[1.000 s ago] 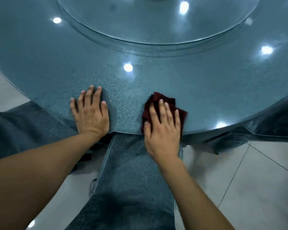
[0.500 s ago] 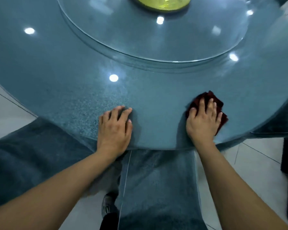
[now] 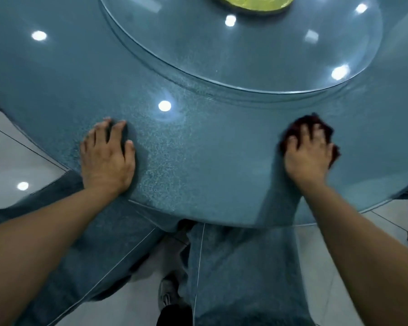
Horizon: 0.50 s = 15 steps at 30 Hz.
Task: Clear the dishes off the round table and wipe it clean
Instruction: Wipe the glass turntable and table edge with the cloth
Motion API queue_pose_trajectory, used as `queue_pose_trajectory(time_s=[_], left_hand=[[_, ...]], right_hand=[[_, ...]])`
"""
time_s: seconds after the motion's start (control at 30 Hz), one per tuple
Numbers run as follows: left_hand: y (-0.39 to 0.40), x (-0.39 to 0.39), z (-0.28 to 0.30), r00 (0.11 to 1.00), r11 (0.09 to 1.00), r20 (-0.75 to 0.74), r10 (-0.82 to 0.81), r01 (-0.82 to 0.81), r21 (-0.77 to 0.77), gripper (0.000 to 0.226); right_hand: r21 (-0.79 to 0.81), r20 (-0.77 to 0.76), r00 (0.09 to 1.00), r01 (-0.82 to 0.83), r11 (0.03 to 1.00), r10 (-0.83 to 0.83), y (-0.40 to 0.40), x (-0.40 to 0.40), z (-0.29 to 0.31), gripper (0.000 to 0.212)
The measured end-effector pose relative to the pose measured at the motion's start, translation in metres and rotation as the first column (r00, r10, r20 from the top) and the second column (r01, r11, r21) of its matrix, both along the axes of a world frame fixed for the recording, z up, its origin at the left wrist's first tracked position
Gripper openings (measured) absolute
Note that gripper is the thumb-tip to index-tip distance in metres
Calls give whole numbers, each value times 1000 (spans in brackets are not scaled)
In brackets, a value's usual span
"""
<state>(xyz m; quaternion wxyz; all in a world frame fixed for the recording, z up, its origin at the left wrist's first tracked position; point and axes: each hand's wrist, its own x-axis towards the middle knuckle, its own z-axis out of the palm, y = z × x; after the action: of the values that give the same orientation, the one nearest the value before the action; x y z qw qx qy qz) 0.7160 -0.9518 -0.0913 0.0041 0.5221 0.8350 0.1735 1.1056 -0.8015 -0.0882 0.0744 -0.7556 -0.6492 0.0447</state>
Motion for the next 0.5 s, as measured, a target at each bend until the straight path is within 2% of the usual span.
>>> queue_pose_trajectory(time_s=[0.07, 0.13, 0.2, 0.27, 0.3, 0.37, 0.4, 0.43, 0.5], left_hand=[[2, 1, 0, 1000, 1000, -5, 13, -13, 2, 50], [1, -1, -2, 1000, 1000, -9, 23, -23, -5, 51], [2, -2, -3, 999, 999, 7, 32, -32, 4, 51], [1, -2, -3, 1000, 1000, 8, 26, -26, 8, 50], [0, -2, -3, 1000, 1000, 9, 26, -26, 5, 50], [0, -2, -3, 1000, 1000, -3, 28, -28, 4, 50], [0, -2, -3, 999, 999, -8, 35, -35, 5, 49], [0, -1, -2, 999, 999, -8, 38, -38, 3, 48], [0, 0, 0, 1000, 1000, -10, 25, -25, -14, 48]], right_hand=[[-72, -67, 976, 204, 976, -209, 27, -14, 2, 62], [-59, -89, 965, 241, 969, -245, 34, -63, 0, 60], [5, -88, 991, 102, 995, -101, 25, -130, -5, 60], [32, -82, 986, -141, 989, 143, -1, -203, -9, 60], [43, -71, 954, -290, 956, 293, -16, -239, -8, 60], [33, -65, 822, -564, 825, 565, -44, -293, -4, 58], [17, -81, 755, -652, 758, 651, -52, -306, -2, 57], [8, -97, 712, -698, 716, 695, -53, -307, -2, 56], [18, -96, 706, -704, 710, 702, -46, -282, -3, 56]])
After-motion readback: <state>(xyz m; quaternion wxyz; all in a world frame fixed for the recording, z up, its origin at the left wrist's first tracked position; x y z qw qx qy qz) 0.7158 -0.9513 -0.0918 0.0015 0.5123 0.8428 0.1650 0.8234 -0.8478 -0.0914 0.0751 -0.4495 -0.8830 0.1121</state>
